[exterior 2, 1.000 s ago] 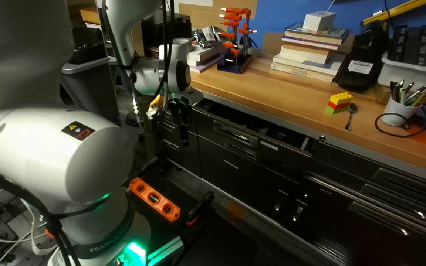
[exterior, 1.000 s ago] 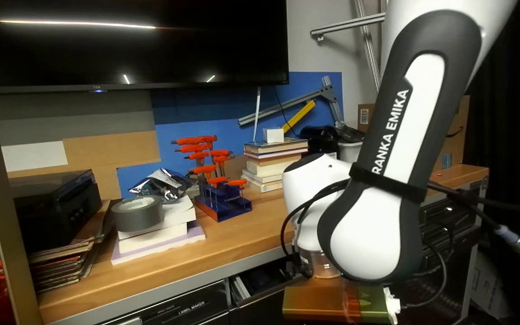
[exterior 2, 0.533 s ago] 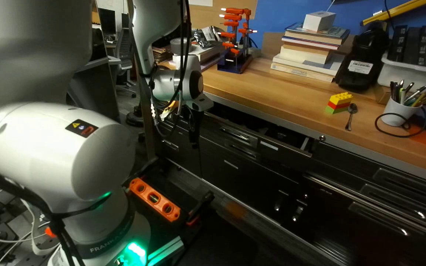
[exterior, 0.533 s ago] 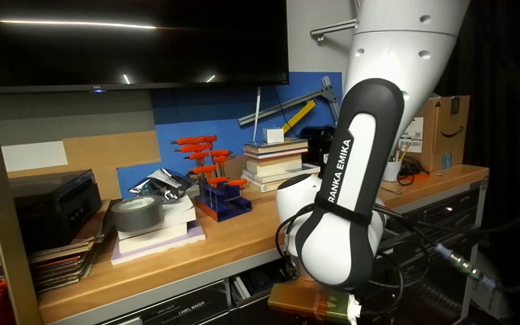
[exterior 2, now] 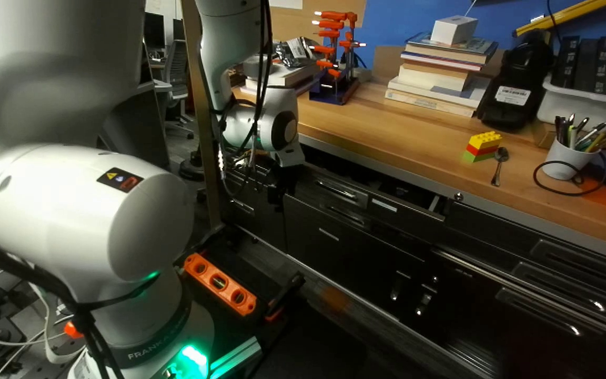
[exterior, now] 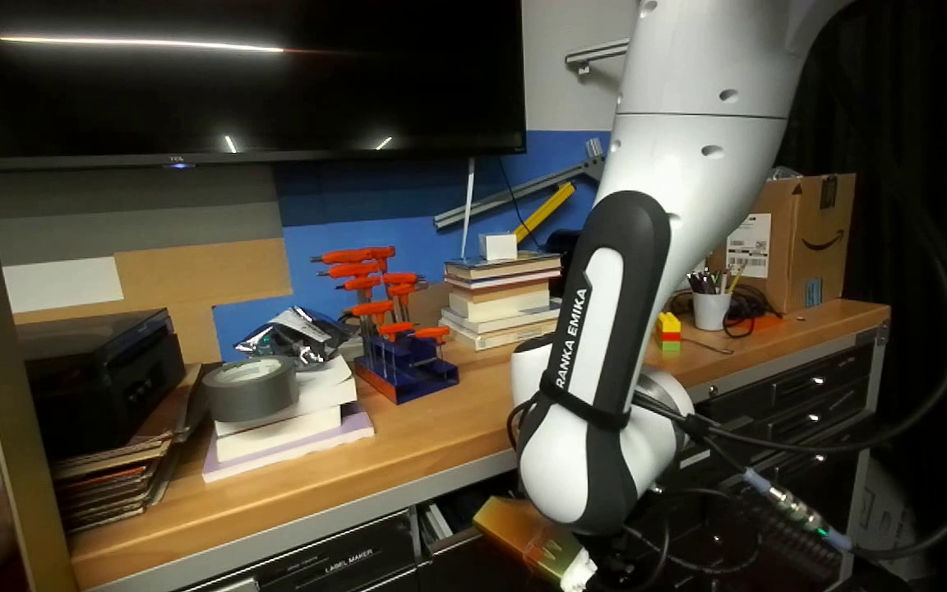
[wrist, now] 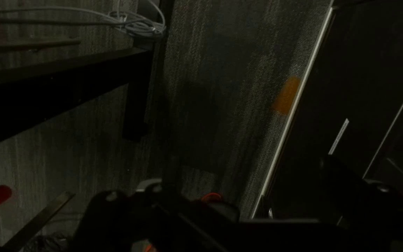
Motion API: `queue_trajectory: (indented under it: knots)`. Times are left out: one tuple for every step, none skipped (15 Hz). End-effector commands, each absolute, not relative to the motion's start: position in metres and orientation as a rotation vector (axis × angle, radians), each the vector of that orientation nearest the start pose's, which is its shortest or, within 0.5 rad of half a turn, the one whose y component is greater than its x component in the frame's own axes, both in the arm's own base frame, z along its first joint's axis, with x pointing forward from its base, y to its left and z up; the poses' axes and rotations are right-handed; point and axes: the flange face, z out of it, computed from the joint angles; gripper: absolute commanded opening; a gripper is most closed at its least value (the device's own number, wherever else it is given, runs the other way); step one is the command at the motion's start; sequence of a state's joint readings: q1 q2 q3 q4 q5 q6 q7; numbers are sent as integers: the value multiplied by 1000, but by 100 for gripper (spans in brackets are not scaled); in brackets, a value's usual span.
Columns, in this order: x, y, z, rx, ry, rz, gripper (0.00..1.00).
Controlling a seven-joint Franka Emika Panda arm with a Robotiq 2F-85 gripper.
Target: Put the three black objects in the open drawer then close the drawer
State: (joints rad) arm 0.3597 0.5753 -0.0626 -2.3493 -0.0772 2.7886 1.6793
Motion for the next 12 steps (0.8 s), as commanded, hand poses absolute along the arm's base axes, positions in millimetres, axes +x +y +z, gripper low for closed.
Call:
queue_trajectory:
  knots:
    - [486,152,75,-2373,2129,-5,100]
    - [492,157,75,-2338,2141,-11,100]
    - [497,161,73,-2312,2160,-13,100]
    - [503,167,73,-2297,2164,-22,100]
    - [508,172,71,-2284,2166,-29,100]
    - [512,176,71,-2268,2169,-36,100]
    - [515,180,69,-2256,2168,-42,100]
    - [519,185,67,-2250,2167,-46,100]
    - [522,189,65,-2249,2163,-51,100]
    - [524,192,64,-2244,2162,-54,100]
    - [526,194,63,-2241,2163,-60,100]
    - [528,195,62,-2238,2163,-66,100]
